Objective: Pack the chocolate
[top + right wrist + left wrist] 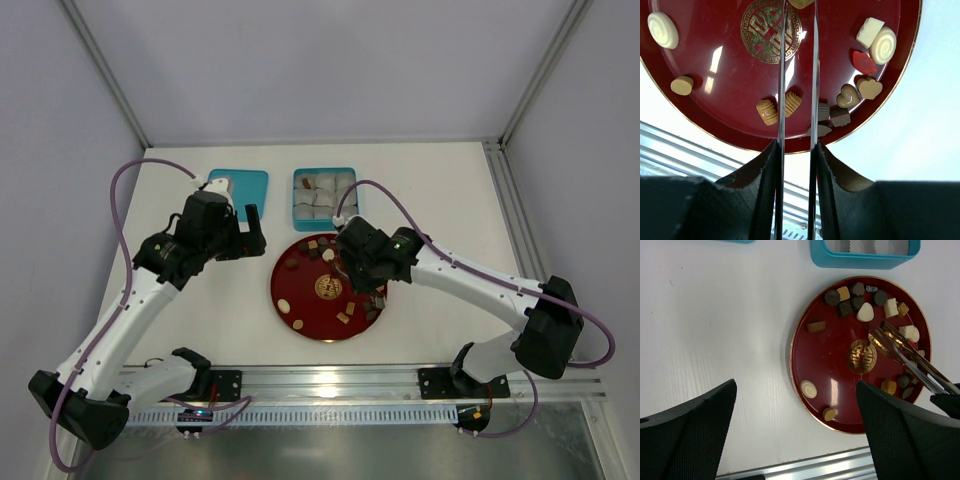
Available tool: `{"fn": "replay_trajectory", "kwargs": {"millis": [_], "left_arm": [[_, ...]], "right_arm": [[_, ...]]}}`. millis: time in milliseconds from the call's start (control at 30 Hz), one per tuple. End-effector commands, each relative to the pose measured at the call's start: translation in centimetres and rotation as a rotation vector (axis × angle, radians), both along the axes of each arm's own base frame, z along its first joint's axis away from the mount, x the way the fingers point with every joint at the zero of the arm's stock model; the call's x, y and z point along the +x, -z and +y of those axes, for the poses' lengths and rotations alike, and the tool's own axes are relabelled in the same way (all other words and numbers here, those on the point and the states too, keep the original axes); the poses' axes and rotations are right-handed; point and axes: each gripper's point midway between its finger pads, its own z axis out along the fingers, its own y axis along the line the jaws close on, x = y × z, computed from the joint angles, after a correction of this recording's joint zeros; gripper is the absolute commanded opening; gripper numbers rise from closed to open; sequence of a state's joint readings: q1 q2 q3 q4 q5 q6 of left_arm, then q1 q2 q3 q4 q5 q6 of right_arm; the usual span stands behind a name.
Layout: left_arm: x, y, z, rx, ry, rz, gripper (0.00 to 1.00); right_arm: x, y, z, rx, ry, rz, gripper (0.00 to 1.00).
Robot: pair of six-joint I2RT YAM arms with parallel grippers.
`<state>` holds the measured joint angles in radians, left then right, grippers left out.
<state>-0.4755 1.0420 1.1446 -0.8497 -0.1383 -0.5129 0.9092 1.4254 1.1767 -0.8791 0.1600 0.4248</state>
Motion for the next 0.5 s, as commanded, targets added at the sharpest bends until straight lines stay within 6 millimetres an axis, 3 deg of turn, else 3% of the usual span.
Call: {"fn": "replay_trajectory", "kwargs": {"millis": [0, 467], "left_arm": [[0.2, -0.9, 0.2, -0.016, -0.015, -0.036, 1.0], [0.3, -1.0, 0.1, -0.018, -0.014, -0.037, 1.0]], "right_arm": [[-0.2, -2.0, 0.6, 0.059, -0.006, -0.022, 0.34], [-0.7, -0.8, 1.0, 0.057, -0.024, 0.017, 0.34]]}}
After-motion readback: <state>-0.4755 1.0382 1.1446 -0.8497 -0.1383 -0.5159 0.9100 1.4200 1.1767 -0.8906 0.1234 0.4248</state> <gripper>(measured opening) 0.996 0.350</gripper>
